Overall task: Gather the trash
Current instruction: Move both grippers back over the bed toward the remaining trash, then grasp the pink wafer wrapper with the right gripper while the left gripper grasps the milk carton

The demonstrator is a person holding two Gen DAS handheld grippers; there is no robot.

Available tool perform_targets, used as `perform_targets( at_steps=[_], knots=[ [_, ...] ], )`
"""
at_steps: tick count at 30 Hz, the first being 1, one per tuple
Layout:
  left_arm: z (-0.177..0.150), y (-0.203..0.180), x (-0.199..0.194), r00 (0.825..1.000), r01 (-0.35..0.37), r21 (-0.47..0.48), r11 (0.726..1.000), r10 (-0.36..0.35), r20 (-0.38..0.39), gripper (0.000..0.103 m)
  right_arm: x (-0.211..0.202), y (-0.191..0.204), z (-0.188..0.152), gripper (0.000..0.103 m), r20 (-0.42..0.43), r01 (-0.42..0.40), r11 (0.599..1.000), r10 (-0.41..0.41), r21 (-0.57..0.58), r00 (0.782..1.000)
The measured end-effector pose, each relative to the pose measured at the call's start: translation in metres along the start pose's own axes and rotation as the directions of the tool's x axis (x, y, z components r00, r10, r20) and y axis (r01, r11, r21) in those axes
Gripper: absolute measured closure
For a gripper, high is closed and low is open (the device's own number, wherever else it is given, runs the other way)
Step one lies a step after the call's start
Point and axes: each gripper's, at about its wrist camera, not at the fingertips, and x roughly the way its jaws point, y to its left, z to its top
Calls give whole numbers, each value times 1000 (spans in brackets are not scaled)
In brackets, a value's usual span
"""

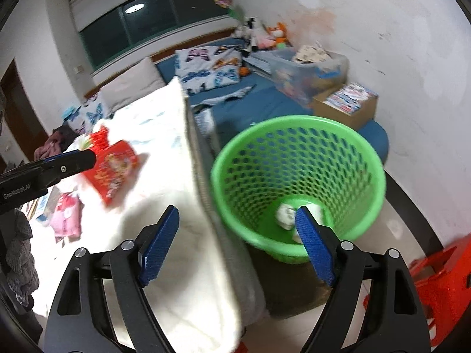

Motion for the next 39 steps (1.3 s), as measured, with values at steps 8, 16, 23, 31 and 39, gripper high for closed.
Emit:
perform_targets(
  at_steps=[8,16,23,31,39],
  knots=[
    [-27,58,-48,995,-78,-114,990,85,53,48,2,55,0,19,-11,-68,993,67,-93,998],
    [-58,129,-82,978,-186,-253,949,205,49,48,16,125,-5,18,-58,-186,965,178,-185,982],
    [-86,178,-105,960,-249,-351,903,279,36,48,27,179,-9,18,-96,-258,934,242,-248,966],
    [-105,213,-117,948,-281,-423,861,317,16,48,52,232,-13,17,-170,-331,904,293,-272,941],
    [-116,235,-118,944,-295,-459,838,330,-4,48,78,266,-20,17,-225,-352,893,295,-281,929]
  ],
)
